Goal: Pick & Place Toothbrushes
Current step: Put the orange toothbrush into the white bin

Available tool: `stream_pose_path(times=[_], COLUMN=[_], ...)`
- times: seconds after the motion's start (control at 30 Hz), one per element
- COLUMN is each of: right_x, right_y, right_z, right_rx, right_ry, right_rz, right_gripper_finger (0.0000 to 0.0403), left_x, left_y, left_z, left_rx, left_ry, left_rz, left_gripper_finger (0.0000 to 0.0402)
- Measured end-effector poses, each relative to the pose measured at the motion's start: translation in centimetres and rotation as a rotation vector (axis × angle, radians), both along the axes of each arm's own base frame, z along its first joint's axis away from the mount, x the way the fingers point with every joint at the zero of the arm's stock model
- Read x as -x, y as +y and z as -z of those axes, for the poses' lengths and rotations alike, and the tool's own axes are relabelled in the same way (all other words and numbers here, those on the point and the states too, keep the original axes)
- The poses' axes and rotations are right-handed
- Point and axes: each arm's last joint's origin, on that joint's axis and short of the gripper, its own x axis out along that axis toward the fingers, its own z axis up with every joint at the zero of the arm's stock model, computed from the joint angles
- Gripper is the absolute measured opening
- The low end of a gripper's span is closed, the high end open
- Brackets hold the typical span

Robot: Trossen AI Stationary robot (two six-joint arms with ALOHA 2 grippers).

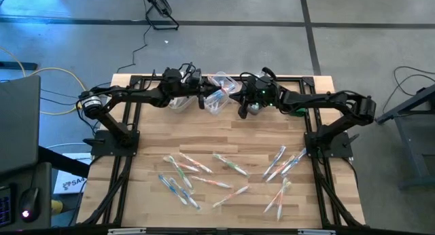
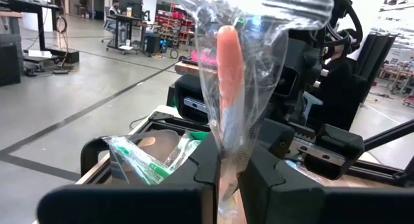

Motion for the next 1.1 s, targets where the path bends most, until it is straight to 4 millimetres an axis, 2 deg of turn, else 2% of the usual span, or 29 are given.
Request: stream_pose_path(times=[0.17, 0.27, 0.53, 0.67, 0.87, 1.1], right_x=[0.0, -0.1, -0.3, -0.2, 1.2, 3.9], right_y=[0.0, 0.3, 0.8, 0.8, 1.2, 2.1], right_z=[0.0, 0.0, 0.0, -0.1, -1.0, -2.3], right_rx=[0.017, 0.040, 0.053, 0.053, 0.056, 0.032], right_ry=[0.005, 0.011, 0.016, 0.020, 0.092, 0.205], right_rz=[-0.020, -0.051, -0.052, -0.045, 0.019, 0.075], right_gripper_finger=[0.0007, 0.0023, 0.0118, 0.0148, 0.0156, 0.0148], left_x=[0.0, 0.0, 0.0, 0.0, 0.0, 0.5], left_y=[0.0, 0.0, 0.0, 0.1, 0.1, 0.6], left_z=[0.0, 0.0, 0.2, 0.2, 0.2, 0.1], left_rx=[0.000, 0.001, 0.002, 0.002, -0.022, -0.020], left_ry=[0.001, 0.004, 0.019, 0.019, 0.023, 0.029], left_rz=[0.004, 0.008, 0.002, 0.001, -0.002, -0.011], left_gripper_finger=[0.0027, 0.0027, 0.0027, 0.0026, 0.0026, 0.0026])
